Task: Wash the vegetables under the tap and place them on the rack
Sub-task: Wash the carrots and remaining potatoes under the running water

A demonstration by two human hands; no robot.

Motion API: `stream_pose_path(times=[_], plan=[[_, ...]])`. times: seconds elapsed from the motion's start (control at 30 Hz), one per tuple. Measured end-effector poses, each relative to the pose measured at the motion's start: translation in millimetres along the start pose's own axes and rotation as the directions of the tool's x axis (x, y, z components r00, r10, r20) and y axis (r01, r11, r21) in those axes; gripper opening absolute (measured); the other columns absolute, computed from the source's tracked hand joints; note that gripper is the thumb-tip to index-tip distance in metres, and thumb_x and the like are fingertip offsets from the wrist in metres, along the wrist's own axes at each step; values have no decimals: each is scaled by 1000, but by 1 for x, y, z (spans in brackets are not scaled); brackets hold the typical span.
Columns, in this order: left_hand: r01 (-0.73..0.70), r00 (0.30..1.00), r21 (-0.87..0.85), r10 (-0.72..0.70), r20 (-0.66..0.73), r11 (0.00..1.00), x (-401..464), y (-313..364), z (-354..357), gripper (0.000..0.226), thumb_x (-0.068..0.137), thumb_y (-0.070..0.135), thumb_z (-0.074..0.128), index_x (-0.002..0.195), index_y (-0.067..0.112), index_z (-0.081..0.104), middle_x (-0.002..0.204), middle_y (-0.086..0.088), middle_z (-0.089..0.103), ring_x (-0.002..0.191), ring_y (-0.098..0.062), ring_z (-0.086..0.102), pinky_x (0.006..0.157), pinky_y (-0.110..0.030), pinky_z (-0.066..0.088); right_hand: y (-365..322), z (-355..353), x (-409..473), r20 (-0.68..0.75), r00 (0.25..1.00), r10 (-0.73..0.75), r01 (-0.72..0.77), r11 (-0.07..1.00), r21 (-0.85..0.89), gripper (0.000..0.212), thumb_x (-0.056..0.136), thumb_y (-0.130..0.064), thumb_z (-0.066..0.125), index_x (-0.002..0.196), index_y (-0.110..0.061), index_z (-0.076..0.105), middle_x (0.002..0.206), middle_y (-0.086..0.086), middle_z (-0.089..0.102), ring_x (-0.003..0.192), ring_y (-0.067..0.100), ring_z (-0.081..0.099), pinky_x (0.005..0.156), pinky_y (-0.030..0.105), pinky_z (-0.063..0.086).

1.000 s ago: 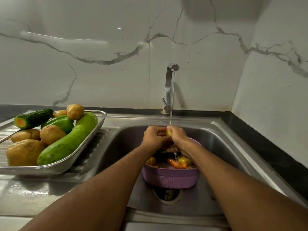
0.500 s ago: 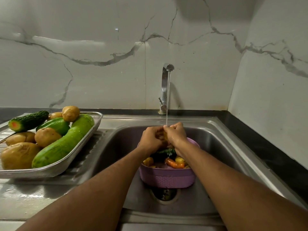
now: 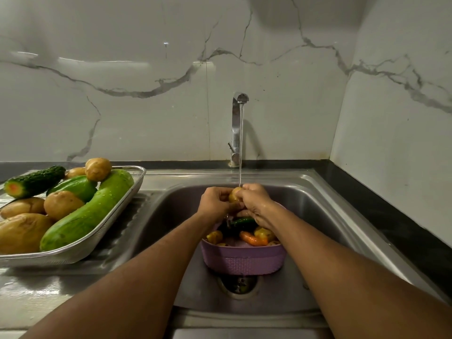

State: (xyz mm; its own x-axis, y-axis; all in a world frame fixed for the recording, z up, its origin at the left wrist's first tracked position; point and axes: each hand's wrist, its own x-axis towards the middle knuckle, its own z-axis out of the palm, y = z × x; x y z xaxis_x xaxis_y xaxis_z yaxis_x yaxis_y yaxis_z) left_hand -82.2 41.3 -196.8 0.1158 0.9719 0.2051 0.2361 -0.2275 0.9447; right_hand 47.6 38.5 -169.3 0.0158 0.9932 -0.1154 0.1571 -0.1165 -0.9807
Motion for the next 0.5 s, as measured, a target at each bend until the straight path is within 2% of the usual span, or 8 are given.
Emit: stream_pose_path(times=[0.07,0.13,0.2,0.27,0.37,0.5], plan=[[-57,998,91,59,-17,994,1,-1,0,24,87,3,78,105,18,77,91,1,79,86,-11,76,74,-24,62,2,2,1,-50,999,14,-13,1000,19,25,99,-10,59,124,-6,62,115,16,69,100,28,70,81,41,64],[-126,991,233,134,-18,964,2,-3,1,19,88,7,77,103,20,78,89,5,78,86,-6,75,78,-25,62,6,5,1,-109,994,26,-24,1000,20,16,102,-16,59,113,-8,67,107,15,72,95,28,72,79,42,65],[-202,978,395,208,26,896,3,-7,1,15,90,12,76,103,19,77,89,7,76,86,-3,72,82,-26,61,11,7,0,-153,988,35,-39,999,-26,22,105,-27,57,114,-10,67,99,12,73,86,26,74,71,39,66],[-248,967,483,245,71,839,4,-11,1,15,91,14,74,104,19,76,91,7,75,88,-2,70,86,-28,60,14,7,-1,-152,988,39,-51,996,-76,27,107,-34,54,118,-12,63,99,10,72,84,26,74,63,36,65],[-255,965,474,254,67,843,3,-12,0,20,92,13,74,108,23,75,93,10,74,92,-2,70,87,-27,59,15,3,-2,-119,993,20,-34,992,-118,25,108,-39,50,122,-19,55,103,11,70,80,27,75,53,29,60],[-211,976,337,219,14,918,6,-8,2,30,91,6,73,115,25,75,98,10,76,98,-3,71,80,-20,59,13,1,0,-169,984,-55,27,986,-167,25,107,-45,50,114,-22,58,97,6,71,80,24,74,62,34,64]])
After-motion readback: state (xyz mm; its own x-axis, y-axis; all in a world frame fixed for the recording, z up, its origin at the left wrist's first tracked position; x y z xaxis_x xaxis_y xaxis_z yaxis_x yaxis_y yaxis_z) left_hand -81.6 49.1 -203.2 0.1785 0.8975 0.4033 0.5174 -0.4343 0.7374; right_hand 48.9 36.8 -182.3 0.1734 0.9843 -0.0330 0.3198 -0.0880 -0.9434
